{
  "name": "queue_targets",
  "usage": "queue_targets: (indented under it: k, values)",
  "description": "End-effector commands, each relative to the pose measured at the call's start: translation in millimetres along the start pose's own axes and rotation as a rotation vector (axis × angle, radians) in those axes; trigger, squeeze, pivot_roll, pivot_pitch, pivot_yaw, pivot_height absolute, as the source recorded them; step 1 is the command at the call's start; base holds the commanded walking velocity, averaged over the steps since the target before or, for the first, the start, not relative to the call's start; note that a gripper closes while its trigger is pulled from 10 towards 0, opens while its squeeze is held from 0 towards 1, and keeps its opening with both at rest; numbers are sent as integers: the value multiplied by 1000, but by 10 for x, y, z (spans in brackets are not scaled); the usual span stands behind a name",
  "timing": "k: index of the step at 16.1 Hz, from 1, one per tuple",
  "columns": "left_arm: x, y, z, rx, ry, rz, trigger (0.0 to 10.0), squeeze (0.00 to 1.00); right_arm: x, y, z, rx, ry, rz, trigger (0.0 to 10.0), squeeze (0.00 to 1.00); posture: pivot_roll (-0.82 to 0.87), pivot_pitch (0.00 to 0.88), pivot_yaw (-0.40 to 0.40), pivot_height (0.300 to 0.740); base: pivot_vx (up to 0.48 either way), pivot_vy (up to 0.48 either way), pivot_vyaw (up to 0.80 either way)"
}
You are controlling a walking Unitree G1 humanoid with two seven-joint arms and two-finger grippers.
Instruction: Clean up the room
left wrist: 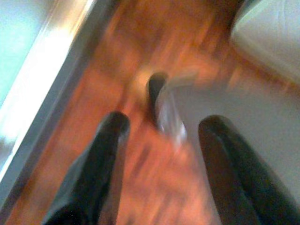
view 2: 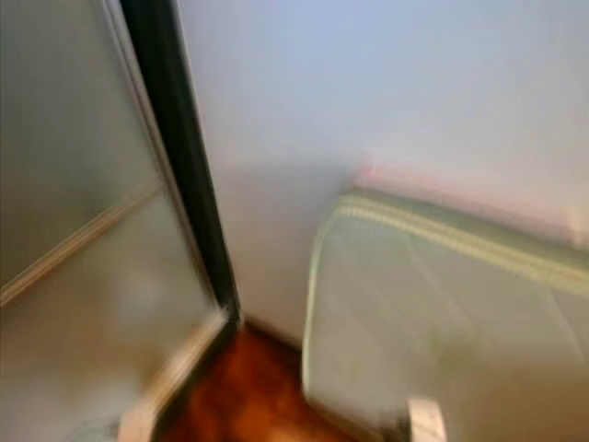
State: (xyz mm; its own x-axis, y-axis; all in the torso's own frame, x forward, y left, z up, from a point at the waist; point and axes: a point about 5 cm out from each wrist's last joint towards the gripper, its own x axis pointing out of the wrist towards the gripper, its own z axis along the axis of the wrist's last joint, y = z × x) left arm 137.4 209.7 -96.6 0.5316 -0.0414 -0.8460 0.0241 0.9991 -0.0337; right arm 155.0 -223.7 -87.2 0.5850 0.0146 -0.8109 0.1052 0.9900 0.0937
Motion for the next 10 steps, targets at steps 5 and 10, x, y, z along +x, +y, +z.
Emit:
queue_targets:
  k: [5,10]
  values:
    - [5,-32,-28,10,26,-16,10000,0,0,30,-37,11,12,14,10000,0,56,26,-27,740,-48,0,0]
    - [18,-62,-11,6,28,-16,10000,0,-2,15,-30,11,11,11,10000,0,55,25,-31,740,0,0,0]
